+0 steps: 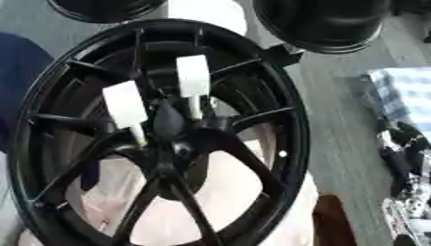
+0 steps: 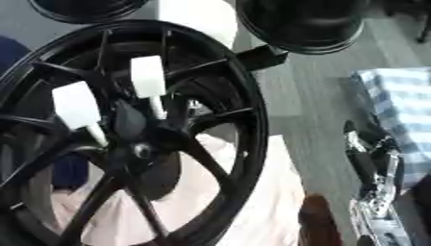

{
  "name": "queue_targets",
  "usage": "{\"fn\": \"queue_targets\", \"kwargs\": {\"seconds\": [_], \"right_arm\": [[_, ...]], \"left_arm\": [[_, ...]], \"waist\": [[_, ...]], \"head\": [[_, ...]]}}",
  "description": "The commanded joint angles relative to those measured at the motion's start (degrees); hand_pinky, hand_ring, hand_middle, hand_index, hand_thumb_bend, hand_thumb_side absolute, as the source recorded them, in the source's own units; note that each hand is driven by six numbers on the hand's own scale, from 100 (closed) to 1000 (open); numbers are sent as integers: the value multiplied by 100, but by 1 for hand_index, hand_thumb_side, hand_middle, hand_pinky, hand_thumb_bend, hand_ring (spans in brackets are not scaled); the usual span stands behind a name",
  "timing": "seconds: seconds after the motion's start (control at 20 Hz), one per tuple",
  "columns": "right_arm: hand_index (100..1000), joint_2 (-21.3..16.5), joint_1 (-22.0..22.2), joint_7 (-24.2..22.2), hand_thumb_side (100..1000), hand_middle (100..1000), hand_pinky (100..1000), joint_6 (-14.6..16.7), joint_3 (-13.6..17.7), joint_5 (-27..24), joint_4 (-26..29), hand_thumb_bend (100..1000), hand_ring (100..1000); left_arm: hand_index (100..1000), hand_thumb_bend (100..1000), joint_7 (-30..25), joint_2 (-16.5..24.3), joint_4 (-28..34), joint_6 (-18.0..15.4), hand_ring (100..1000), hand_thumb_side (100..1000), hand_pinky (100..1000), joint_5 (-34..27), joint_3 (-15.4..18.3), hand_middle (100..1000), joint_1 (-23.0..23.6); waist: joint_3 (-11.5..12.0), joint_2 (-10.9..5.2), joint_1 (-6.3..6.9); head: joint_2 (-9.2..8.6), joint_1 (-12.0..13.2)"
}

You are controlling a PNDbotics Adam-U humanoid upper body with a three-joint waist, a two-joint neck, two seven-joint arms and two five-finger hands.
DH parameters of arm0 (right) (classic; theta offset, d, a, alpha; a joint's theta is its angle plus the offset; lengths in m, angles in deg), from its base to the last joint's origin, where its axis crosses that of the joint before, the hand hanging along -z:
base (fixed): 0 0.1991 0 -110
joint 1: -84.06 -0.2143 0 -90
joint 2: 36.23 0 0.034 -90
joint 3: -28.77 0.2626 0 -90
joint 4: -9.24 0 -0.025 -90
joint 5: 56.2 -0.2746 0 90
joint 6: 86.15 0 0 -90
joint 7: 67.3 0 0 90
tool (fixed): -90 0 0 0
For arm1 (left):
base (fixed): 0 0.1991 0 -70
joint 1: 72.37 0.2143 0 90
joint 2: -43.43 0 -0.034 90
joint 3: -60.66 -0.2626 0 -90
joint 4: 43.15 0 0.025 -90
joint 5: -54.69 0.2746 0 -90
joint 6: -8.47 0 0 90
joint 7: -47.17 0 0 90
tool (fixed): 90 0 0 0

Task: Pull the pin out of the wheel hub.

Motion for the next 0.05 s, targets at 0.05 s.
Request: {"fn": "queue_targets", "kwargs": {"seconds": [0.05], "right_arm": [[734, -74, -49, -21, 322, 601, 684, 15, 9, -24, 53, 449, 756]], "left_arm": [[686, 100, 386, -327, -81, -631, 552, 900, 571, -516, -113, 526, -10]], "waist": [[-9, -179, 3]], "head": [[-51, 0]]}}
